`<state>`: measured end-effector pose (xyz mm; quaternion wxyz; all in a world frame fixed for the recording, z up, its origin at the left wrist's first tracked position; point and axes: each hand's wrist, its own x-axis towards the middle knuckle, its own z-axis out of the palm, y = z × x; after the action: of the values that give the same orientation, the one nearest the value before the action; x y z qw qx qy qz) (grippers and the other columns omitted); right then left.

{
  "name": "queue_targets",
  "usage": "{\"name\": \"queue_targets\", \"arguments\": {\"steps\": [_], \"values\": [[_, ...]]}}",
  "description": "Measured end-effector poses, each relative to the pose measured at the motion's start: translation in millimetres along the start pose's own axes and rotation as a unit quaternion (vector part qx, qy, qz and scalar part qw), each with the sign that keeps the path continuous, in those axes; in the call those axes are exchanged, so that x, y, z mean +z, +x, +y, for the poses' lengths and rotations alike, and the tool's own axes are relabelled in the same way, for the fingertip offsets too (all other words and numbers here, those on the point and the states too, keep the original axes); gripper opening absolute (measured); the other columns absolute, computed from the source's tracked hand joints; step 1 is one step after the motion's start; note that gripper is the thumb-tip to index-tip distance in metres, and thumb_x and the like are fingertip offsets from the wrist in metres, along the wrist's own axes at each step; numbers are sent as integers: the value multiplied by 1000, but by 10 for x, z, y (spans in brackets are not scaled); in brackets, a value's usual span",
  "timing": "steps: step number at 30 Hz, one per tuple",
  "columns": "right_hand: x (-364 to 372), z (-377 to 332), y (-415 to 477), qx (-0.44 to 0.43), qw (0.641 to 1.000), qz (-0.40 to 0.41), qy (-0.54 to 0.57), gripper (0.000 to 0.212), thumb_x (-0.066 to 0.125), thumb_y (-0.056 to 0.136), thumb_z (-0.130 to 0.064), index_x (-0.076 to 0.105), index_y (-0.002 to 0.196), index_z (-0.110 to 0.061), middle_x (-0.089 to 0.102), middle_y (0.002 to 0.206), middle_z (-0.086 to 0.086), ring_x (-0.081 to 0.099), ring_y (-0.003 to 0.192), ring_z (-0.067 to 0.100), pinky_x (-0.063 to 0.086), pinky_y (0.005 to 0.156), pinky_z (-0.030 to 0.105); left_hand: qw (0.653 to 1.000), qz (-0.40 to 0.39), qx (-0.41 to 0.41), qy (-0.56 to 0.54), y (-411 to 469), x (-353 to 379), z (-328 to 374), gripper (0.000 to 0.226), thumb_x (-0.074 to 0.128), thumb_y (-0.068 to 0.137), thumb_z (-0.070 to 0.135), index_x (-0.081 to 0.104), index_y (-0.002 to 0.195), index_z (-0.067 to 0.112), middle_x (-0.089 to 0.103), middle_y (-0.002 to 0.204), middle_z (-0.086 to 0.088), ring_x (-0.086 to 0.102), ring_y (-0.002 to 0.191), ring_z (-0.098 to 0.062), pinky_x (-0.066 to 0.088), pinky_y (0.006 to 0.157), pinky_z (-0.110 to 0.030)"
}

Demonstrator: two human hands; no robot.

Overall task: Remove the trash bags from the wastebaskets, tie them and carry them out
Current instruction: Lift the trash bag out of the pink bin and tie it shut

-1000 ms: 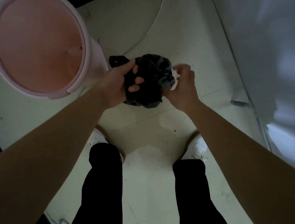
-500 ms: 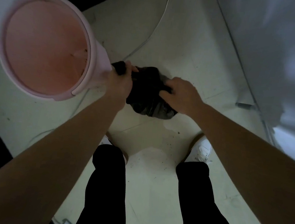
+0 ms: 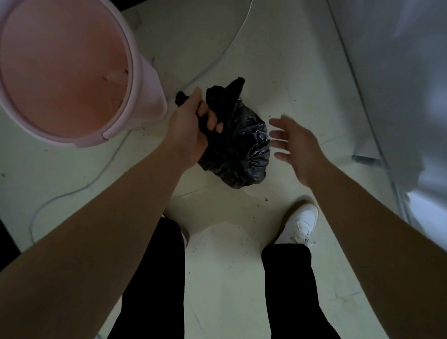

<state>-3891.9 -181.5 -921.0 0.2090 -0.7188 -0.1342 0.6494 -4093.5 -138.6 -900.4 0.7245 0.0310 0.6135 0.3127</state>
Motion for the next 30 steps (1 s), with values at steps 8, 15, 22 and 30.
{"name": "queue_targets", "arguments": {"steps": [8, 15, 22, 30], "values": [[368, -401, 47, -136, 985, -9, -103, 49, 65, 90, -54, 74, 99, -7, 72, 84, 1, 64, 72, 8, 51, 74, 28, 986, -30, 37, 161, -162, 118, -37, 60, 38, 106, 42, 47, 51, 20, 53, 62, -8, 56, 65, -22, 49, 74, -33], [39, 101, 379, -56, 967, 188, -166, 41, 51, 100, -42, 68, 92, -6, 70, 90, 12, 64, 78, 24, 51, 72, 32, 946, 254, 98, 174, 131, -151, -259, 39, 37, 107, 34, 64, 109, 5, 65, 101, -1, 62, 89, -14, 51, 84, -26], [-441, 505, 525, 54, 951, 294, -80, 35, 51, 101, -37, 66, 112, -8, 67, 80, -3, 70, 81, 19, 58, 79, 35, 940, 318, 22, 119, 276, -606, -407, 37, 32, 108, 35, 49, 84, 14, 63, 80, -7, 56, 55, -14, 51, 49, -29], [-214, 0, 170, -106, 983, 138, 65, 18, 52, 104, -24, 46, 117, -13, 65, 103, 4, 70, 75, 10, 58, 67, 22, 970, 191, 69, 137, 86, -155, -122, 50, 38, 105, 46, 58, 111, 0, 71, 102, -21, 74, 79, -31, 63, 73, -41]]}}
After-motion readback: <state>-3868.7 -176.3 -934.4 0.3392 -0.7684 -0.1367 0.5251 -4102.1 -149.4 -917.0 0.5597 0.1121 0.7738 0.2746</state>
